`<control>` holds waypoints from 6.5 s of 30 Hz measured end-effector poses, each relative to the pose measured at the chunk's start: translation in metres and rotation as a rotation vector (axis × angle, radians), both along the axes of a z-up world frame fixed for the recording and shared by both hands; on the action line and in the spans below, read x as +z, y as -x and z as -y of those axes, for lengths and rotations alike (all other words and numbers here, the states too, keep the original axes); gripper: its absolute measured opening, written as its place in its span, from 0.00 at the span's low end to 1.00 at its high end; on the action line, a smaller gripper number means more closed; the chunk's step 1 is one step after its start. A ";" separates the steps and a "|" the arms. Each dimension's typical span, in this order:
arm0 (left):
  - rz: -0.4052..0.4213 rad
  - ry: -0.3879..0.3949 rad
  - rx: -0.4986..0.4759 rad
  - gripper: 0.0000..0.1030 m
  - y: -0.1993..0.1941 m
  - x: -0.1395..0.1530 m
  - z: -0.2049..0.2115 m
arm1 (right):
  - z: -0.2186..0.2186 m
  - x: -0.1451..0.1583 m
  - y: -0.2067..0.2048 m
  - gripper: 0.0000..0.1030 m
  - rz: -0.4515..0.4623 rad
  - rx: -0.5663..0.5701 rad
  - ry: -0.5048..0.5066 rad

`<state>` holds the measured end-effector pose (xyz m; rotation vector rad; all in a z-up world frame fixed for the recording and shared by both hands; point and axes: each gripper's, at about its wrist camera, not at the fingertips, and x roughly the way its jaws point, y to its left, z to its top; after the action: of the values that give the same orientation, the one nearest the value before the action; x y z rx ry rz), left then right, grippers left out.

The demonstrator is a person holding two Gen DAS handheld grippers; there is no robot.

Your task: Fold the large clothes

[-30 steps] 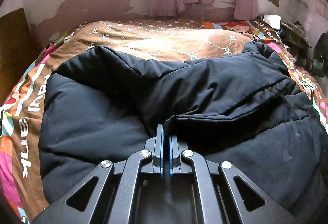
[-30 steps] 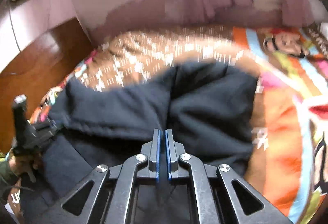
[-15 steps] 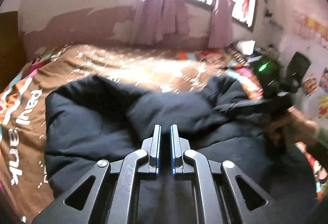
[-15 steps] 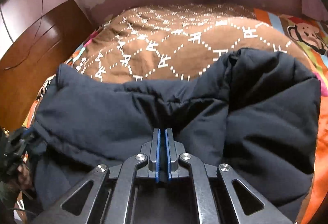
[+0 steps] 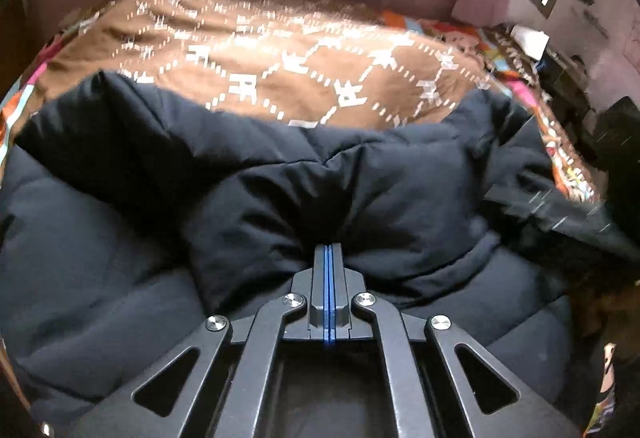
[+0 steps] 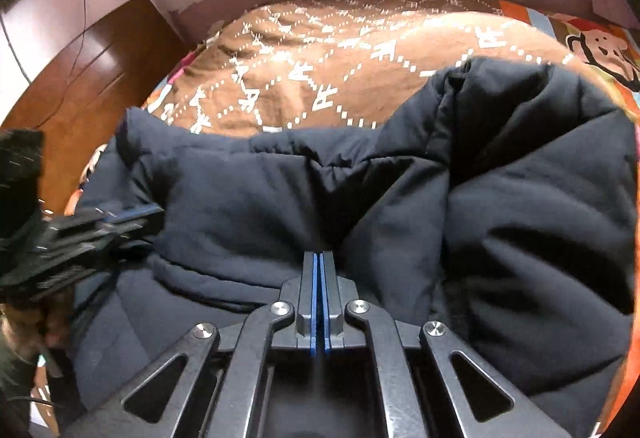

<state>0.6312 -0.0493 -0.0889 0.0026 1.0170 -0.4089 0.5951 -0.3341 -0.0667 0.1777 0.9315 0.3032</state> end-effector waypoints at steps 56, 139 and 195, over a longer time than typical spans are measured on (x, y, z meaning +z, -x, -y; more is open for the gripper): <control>0.111 0.056 0.036 0.01 0.018 -0.021 -0.003 | 0.000 -0.019 0.004 0.02 0.078 -0.133 0.064; 0.269 -0.165 -0.016 0.98 0.437 0.049 -0.036 | -0.122 0.057 0.420 1.00 0.198 0.283 0.349; 0.494 -0.676 -0.454 0.98 0.527 -0.061 0.009 | -0.125 0.035 0.379 0.30 -0.043 0.306 0.524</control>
<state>0.1039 -0.0587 -0.1499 0.9137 0.6148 -0.4275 0.2166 -0.2090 -0.0313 -0.4444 1.0516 0.3271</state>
